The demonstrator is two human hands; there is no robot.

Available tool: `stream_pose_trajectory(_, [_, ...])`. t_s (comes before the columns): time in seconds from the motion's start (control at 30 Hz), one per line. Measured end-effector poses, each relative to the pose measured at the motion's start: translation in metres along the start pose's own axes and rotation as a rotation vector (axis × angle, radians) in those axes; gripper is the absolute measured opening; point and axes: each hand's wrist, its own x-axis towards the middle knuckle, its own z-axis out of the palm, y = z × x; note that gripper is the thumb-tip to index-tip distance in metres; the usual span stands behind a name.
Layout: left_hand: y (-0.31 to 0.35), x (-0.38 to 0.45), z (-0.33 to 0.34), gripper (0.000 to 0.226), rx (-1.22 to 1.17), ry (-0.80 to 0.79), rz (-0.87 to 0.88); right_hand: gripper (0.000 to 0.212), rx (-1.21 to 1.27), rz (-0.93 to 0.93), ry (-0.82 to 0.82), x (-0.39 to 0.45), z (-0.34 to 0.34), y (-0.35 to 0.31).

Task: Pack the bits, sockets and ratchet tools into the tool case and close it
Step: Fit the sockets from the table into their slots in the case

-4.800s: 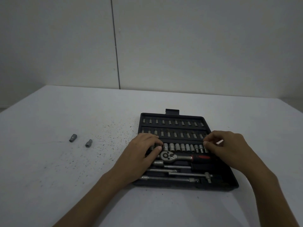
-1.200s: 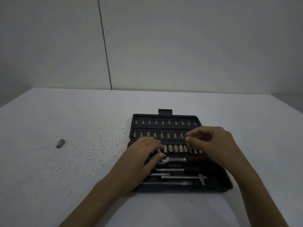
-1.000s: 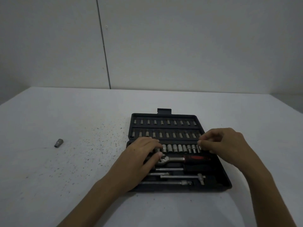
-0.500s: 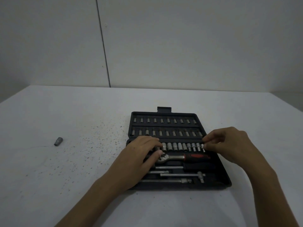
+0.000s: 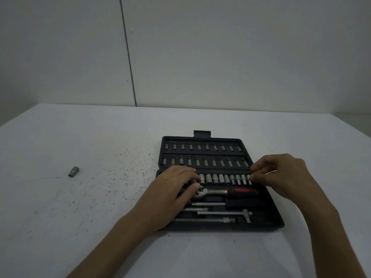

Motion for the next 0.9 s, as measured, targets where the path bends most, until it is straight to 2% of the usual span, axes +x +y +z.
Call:
stream_pose_trajectory(0.3, [-0.001,0.001,0.001,0.051,0.014,0.013,0.02,0.011,-0.022,-0.064,0.01,0.002,0.002,0.003])
stream_pose_trajectory(0.43, [-0.002,0.001,0.001,0.047,0.032,0.014,0.025,0.01,-0.065,-0.184,-0.027,0.0,0.006,-0.001])
stream_pose_trajectory(0.63, [-0.003,0.001,-0.001,0.021,0.048,0.06,0.011,0.011,-0.04,-0.344,-0.146,-0.006,0.027,-0.021])
stream_pose_trajectory(0.9, [-0.021,-0.013,-0.021,0.016,0.102,0.185,-0.14,0.016,-0.077,-0.559,-0.199,-0.016,0.072,-0.068])
